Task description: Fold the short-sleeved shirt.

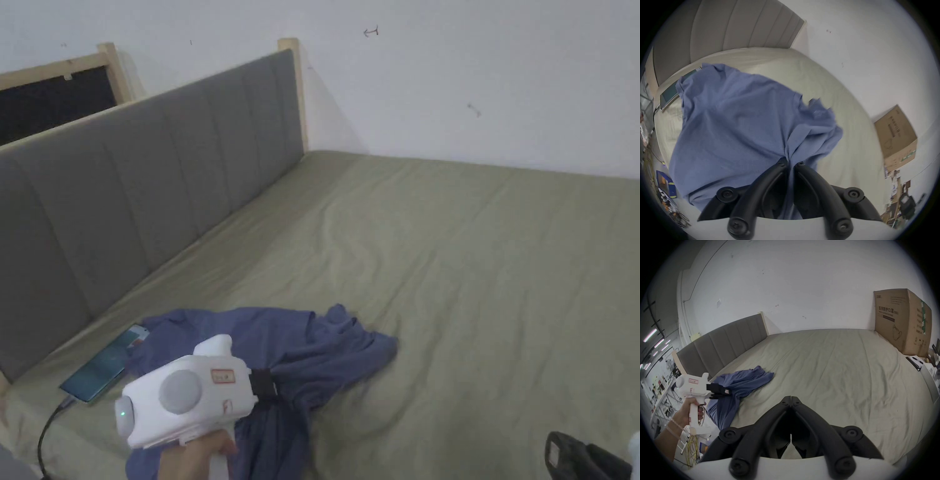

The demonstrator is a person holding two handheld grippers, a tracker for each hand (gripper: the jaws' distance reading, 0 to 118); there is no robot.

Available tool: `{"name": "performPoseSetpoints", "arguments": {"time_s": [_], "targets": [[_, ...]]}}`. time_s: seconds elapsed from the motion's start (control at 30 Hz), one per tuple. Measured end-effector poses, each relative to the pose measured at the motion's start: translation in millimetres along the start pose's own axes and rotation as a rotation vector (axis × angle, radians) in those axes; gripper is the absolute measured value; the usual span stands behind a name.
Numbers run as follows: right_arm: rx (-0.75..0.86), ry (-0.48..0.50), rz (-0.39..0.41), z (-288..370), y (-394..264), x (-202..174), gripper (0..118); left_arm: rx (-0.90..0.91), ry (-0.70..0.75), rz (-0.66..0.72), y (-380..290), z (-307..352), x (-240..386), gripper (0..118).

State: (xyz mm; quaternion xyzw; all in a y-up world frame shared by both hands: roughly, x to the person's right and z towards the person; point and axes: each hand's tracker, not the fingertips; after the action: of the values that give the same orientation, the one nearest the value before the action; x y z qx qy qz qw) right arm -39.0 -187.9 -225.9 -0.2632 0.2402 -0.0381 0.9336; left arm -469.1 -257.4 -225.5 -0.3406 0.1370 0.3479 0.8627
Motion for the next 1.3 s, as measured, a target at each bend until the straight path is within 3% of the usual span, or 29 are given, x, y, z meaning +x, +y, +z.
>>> {"name": "performPoseSetpoints", "arguments": {"time_s": [0.27, 0.43, 0.57, 0.77, 0.83, 0.93, 1.03, 1.13, 1.2, 1.3], "targets": [[0.063, -0.048, -0.051, 24.9, 9.1, 24.4, 0, 0.086, -0.127, -0.093, 24.1, 51.1, 59.1, 2], [0.117, -0.096, -0.085, 44.2, 18.2, 42.6, 0, 0.113, -0.242, -0.273, 31.7, 69.0, 154.8, 2], [0.162, -0.149, -0.113, 62.6, 27.2, 61.7, 0, 0.083, -0.455, -0.341, 18.7, 70.0, 230.7, 2], [0.245, -0.308, -0.142, 100.5, 37.2, 101.3, 0, -0.015, -0.707, -0.485, -36.4, 59.4, 341.5, 2], [0.260, -0.353, -0.159, 111.9, 36.9, 115.4, 0, -0.083, -0.717, -0.494, -64.0, 37.1, 365.9, 2], [0.257, -0.405, -0.187, 122.4, 31.7, 135.9, 0, -0.251, -0.727, -0.397, -121.5, -18.8, 376.0, 2], [0.238, -0.436, -0.223, 123.4, 23.6, 154.2, 0, -0.422, -0.597, -0.477, -195.6, -75.0, 370.6, 2], [0.209, -0.439, -0.253, 121.9, 14.6, 165.2, 0, -0.600, -0.500, -0.429, -260.2, -120.5, 345.1, 2], [0.185, -0.449, -0.251, 119.4, 10.3, 169.4, 0, -0.608, -0.420, -0.457, -284.5, -122.3, 333.4, 2], [0.161, -0.453, -0.250, 114.2, 6.1, 176.7, 0, -0.559, -0.452, -0.438, -287.0, -123.1, 324.9, 4]]}}
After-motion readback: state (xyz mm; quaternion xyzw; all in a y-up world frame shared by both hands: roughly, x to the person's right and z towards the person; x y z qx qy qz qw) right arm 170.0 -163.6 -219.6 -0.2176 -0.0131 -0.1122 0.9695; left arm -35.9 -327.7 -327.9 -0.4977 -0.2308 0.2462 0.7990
